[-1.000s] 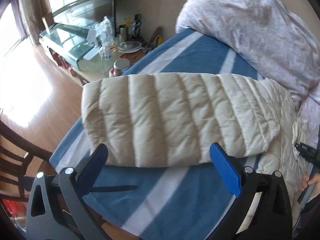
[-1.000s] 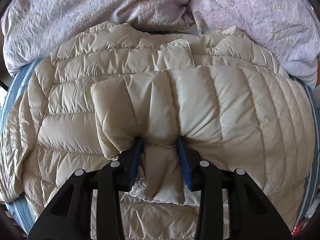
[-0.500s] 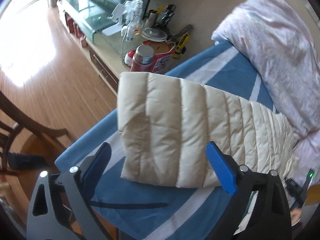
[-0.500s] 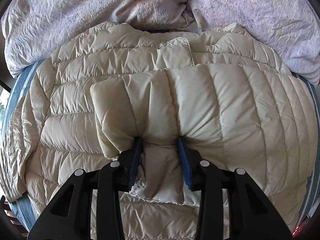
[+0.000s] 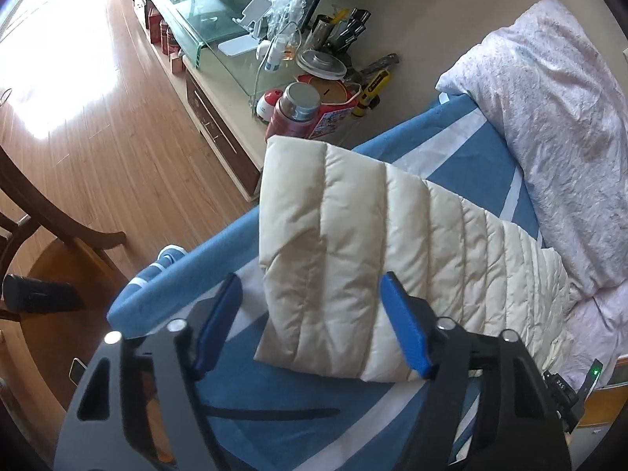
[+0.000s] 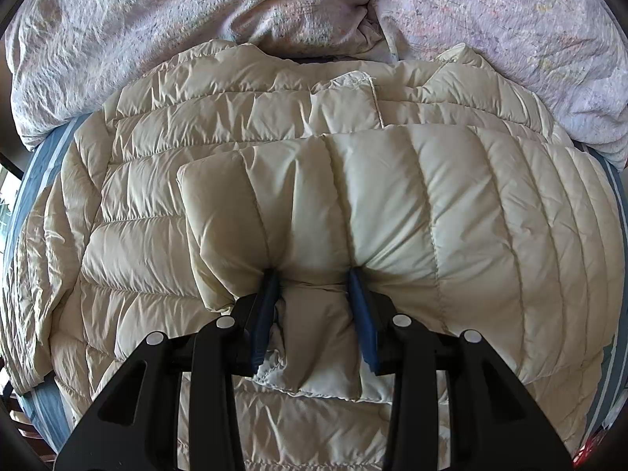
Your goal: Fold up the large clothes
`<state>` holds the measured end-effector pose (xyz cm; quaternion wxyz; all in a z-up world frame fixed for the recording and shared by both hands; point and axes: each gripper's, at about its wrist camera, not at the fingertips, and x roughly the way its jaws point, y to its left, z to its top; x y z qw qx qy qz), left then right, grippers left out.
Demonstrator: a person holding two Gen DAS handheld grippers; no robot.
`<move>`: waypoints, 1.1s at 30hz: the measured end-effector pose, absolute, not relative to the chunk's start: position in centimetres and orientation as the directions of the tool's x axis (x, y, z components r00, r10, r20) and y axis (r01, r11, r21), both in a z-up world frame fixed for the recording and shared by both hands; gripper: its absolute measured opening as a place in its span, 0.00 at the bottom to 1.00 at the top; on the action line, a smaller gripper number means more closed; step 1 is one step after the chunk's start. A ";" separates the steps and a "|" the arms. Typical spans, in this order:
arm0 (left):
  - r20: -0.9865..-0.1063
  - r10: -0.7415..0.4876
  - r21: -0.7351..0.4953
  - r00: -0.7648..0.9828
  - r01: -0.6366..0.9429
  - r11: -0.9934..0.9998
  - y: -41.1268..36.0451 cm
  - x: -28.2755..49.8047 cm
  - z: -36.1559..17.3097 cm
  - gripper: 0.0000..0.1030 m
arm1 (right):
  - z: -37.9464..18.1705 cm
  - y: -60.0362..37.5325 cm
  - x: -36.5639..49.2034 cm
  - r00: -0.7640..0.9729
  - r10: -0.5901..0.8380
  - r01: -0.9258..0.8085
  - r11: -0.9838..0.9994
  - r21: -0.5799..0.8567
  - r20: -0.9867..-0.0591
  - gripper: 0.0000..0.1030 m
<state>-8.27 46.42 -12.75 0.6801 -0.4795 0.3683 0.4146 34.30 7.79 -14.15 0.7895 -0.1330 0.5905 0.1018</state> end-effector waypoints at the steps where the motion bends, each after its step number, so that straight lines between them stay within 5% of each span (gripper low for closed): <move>1: -0.899 0.213 -0.346 0.383 -0.919 0.191 46.5 -8.2 -12.7 0.59 | -14.2 7.8 34.3 0.282 0.003 -0.316 0.944 -0.090 -0.959 0.38; 12: -0.909 0.228 -0.301 0.349 -0.928 0.221 45.8 -5.5 -12.4 0.06 | -14.2 8.0 34.4 0.270 0.018 -0.316 0.946 -0.071 -0.963 0.39; 23: -0.792 0.305 -0.376 0.530 -0.815 0.440 42.2 2.1 -2.4 0.03 | -9.5 3.2 32.9 0.326 0.146 -0.305 0.951 0.042 -0.934 0.49; 33: -0.721 0.152 -0.394 0.677 -0.580 0.713 32.3 16.8 3.4 0.03 | -7.9 -4.7 31.3 0.369 0.118 -0.234 0.972 0.030 -0.922 0.54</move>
